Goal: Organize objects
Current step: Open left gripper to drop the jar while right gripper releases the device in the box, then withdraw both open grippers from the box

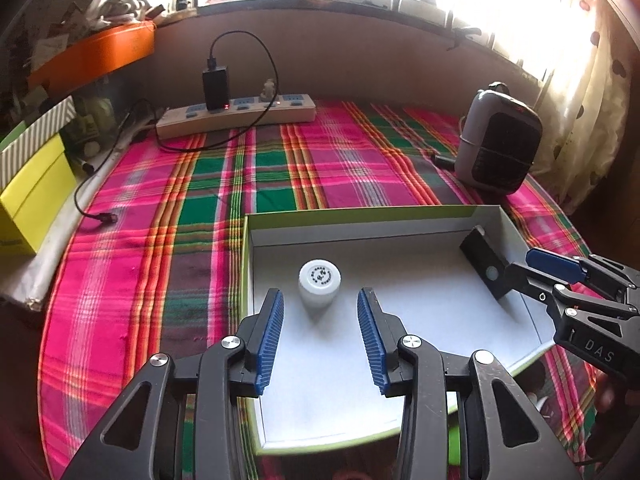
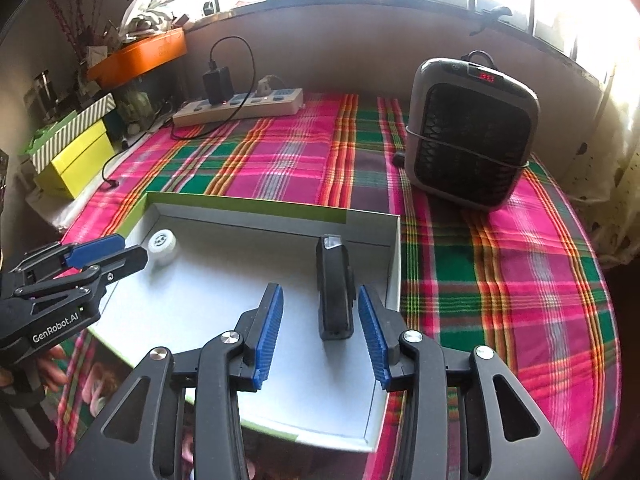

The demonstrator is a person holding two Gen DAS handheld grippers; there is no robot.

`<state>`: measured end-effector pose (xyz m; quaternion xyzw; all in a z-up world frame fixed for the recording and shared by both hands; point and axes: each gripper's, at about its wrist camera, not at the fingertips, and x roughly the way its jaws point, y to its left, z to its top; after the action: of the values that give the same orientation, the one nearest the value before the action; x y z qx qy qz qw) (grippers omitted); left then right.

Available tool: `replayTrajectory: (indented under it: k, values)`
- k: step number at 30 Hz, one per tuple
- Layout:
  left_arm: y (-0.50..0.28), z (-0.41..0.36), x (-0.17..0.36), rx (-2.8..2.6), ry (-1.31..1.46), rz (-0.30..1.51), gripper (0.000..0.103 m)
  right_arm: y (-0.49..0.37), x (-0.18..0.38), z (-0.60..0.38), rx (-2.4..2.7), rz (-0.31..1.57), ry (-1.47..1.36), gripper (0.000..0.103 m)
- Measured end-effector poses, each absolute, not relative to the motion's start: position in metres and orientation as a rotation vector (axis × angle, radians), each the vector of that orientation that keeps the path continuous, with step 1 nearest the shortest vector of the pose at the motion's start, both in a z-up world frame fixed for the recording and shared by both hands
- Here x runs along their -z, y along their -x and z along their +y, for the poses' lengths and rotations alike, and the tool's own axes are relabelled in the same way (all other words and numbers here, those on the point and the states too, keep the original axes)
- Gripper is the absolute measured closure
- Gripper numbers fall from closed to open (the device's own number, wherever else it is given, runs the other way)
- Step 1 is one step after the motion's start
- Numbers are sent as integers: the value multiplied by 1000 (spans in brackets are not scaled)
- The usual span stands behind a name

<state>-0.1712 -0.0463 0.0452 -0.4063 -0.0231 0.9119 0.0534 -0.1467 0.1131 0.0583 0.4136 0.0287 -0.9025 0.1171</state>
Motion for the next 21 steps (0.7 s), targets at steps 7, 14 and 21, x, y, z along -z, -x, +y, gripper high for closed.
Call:
replayTrajectory:
  k: [7,14,21]
  values:
    - [144,-50,-52,-2781,1195,-102,66,125,-63,114,2650,64,-1187,62]
    - [112,-58,-56,-2823,1145,-147,66,98,-64,121,2663,22,-1166,62]
    - [86,-61,-52,-2806,1137,-176,66,71,-64,128,2667,-16,-1136,62]
